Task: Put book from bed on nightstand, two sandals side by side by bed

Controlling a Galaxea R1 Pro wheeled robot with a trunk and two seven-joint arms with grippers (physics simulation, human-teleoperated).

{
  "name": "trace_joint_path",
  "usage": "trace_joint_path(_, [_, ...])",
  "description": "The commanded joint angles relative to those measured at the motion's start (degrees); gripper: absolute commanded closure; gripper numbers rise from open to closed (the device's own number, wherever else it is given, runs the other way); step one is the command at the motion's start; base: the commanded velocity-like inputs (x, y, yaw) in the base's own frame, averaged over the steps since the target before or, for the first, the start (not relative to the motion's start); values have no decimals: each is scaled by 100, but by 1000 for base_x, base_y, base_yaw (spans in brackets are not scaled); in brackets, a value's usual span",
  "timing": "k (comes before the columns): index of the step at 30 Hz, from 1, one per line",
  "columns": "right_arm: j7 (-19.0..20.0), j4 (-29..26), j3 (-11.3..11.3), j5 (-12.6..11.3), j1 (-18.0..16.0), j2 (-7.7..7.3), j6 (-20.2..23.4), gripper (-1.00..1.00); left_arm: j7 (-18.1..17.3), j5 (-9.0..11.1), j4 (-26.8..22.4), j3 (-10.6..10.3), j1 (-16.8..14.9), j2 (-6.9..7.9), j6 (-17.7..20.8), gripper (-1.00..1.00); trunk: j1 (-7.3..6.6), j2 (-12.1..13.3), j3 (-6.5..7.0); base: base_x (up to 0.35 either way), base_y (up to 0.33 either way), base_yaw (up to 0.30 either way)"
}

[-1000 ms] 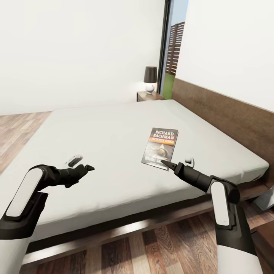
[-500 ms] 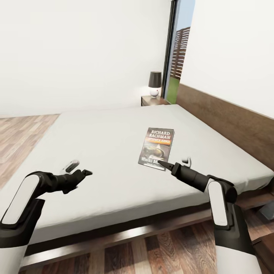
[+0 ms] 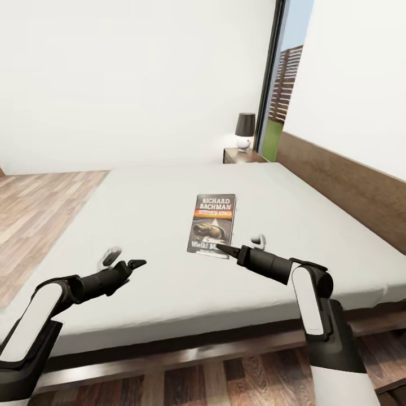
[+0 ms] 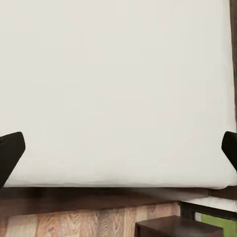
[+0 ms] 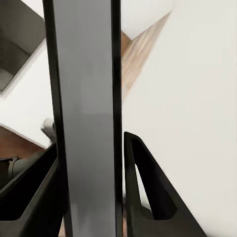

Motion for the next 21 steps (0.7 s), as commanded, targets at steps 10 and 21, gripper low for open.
trace_joint_path(10, [35,56,257,50,-11,-2,27,100,-1559,-141,-4,731,1142,46,-9,-100,-221,400,233,0,0,227])
trace_joint_path(21, [27,73,323,68,-5,0,27,100,-2503,-483,29,1158,1707,178,-19,-100,-309,561,358,0,0,241])
